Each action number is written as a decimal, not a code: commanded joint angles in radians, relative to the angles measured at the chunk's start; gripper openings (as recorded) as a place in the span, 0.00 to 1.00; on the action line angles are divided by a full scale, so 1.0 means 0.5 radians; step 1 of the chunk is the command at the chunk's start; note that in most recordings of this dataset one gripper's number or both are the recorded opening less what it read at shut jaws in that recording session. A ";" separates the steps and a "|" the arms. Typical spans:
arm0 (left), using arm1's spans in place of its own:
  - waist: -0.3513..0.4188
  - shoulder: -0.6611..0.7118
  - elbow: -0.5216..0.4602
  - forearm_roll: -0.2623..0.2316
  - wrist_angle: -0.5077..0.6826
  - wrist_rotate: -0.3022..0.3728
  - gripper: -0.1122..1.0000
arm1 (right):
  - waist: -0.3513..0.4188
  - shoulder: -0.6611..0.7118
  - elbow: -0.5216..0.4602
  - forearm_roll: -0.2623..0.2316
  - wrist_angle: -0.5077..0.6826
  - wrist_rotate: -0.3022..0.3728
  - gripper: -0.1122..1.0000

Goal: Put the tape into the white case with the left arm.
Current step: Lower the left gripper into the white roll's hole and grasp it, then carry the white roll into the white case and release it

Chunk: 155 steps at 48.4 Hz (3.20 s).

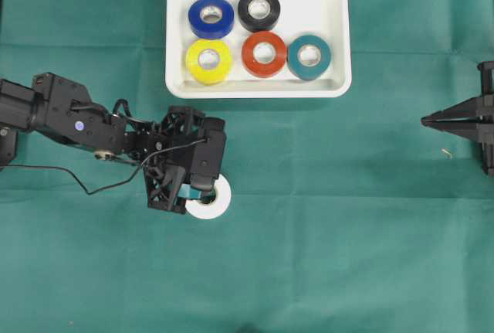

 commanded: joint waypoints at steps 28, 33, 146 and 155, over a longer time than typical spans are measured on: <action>-0.058 -0.310 -0.067 0.003 0.199 -0.028 0.35 | 0.000 0.012 -0.018 -0.003 -0.018 0.000 0.02; -0.098 -0.380 -0.089 0.006 0.255 -0.028 0.35 | 0.000 0.012 -0.018 -0.003 -0.018 0.000 0.02; 0.890 0.337 -1.068 0.015 0.138 0.252 0.38 | 0.000 0.009 -0.012 -0.003 -0.034 0.000 0.02; 0.890 0.298 -1.034 0.015 0.138 0.258 0.86 | 0.000 0.009 -0.012 -0.003 -0.034 0.000 0.02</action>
